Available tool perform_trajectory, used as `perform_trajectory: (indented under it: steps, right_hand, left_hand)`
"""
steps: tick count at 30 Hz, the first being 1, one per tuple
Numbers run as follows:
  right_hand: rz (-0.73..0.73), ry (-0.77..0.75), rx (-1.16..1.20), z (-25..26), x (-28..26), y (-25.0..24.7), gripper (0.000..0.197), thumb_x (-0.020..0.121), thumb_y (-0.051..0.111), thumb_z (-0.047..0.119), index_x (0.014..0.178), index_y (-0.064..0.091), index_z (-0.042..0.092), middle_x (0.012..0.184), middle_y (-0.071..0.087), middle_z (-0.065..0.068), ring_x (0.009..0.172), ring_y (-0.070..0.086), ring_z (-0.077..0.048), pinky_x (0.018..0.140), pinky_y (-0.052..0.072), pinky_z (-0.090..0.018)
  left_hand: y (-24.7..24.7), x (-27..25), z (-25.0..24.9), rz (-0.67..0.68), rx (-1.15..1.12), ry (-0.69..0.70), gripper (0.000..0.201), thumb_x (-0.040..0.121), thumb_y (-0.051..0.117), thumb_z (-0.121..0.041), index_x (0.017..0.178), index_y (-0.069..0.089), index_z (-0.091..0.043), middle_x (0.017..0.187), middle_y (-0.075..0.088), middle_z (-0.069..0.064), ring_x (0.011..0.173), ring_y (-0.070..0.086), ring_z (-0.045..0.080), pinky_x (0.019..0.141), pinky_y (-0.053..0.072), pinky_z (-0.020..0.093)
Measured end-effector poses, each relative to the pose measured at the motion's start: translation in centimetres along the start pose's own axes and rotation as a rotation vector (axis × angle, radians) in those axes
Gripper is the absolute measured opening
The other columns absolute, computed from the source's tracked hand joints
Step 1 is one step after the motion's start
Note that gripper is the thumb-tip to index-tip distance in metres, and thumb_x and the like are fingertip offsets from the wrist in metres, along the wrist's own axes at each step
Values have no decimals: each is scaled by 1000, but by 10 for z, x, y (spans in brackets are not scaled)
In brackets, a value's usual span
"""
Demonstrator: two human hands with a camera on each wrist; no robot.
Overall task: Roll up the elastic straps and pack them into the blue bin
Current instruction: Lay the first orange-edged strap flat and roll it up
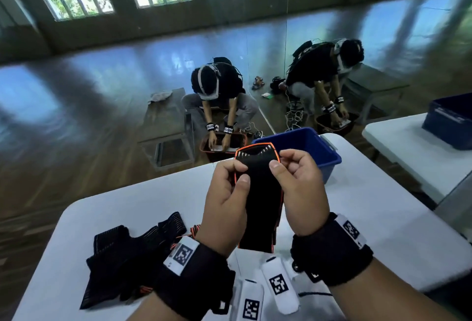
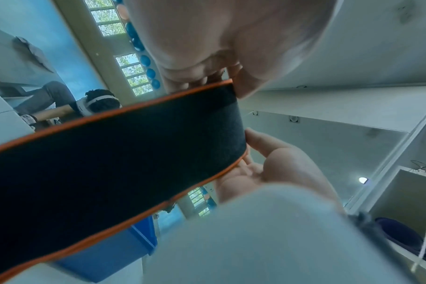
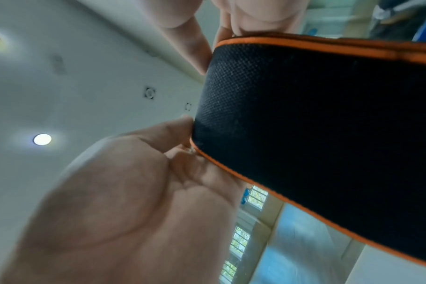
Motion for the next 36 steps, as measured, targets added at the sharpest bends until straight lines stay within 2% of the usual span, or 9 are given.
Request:
perform_trajectory:
  steps: [4, 8, 13, 17, 21, 23, 27, 30, 36]
  right_hand:
    - [68, 74, -11, -8, -1, 13, 20, 90, 66, 7, 106, 57, 12, 99, 72, -13, 94, 71, -26, 89, 57, -46]
    - [106, 91, -67, -20, -5, 10, 30, 76, 72, 26, 97, 53, 14, 95, 62, -22, 88, 62, -25, 89, 51, -54]
    - [411, 66, -476, -63, -33, -7, 23, 80, 71, 1, 88, 67, 23, 88, 67, 14, 84, 62, -6, 81, 47, -20]
    - [591, 248, -782, -114, -66, -31, 38, 77, 73, 7, 91, 68, 42, 97, 72, 14, 84, 63, -1, 76, 48, -17]
    - [546, 379, -834, -143, -82, -52, 37, 74, 73, 3, 91, 71, 36, 96, 71, 15, 82, 62, 4, 80, 51, -22]
    - [495, 466, -819, -152, -90, -59, 40, 73, 68, -5, 91, 73, 30, 92, 71, 11, 70, 63, 1, 72, 57, -29]
    - [476, 582, -849, -169, -111, -68, 35, 80, 67, -4, 97, 73, 26, 78, 62, 15, 48, 54, 4, 54, 45, -16]
    - [432, 614, -880, -175, -121, -71, 32, 84, 71, 7, 107, 72, 28, 77, 56, 19, 61, 54, 7, 63, 42, -10]
    - [360, 613, -934, -177, -126, -70, 30, 88, 70, 18, 115, 70, 29, 101, 59, 16, 87, 54, 4, 75, 39, -6]
  left_hand:
    - [-4, -2, 6, 25, 58, -13, 29, 88, 57, -10, 112, 58, -26, 120, 65, 1, 116, 61, 23, 102, 48, 51]
    - [-10, -2, 12, 15, 120, -38, 49, 79, 59, -3, 125, 55, -22, 124, 64, -3, 118, 60, 13, 105, 49, 41]
    - [-25, 11, 39, -75, 143, -101, 58, 72, 56, -3, 126, 54, -24, 126, 61, 0, 119, 59, 13, 104, 49, 39]
    - [-36, 28, 75, -100, 83, -187, 59, 76, 59, 6, 120, 55, -33, 125, 63, 5, 117, 62, 20, 97, 54, 36]
    - [-44, 36, 124, -106, 218, -264, 60, 78, 58, 15, 130, 55, -15, 124, 64, 6, 115, 63, 22, 100, 53, 37]
    - [-48, 35, 150, -83, 305, -307, 60, 79, 60, 11, 133, 56, -15, 127, 64, 6, 117, 62, 21, 105, 50, 41]
    - [-55, 27, 196, 49, 485, -389, 57, 79, 63, 7, 132, 60, -15, 129, 65, 6, 119, 61, 22, 108, 46, 36]
    - [-61, 24, 220, 168, 611, -436, 57, 78, 66, 6, 130, 62, -16, 128, 66, 5, 117, 63, 22, 102, 46, 26]
    - [-66, 29, 245, 258, 667, -457, 61, 76, 65, 3, 132, 59, -21, 128, 64, 4, 115, 62, 23, 101, 50, 32]
Point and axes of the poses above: each hand's wrist, its own x-axis towards the middle knuckle, its own y-axis out of the palm, z = x × y, the point moved 4 cm from there along x, towards the middle knuckle
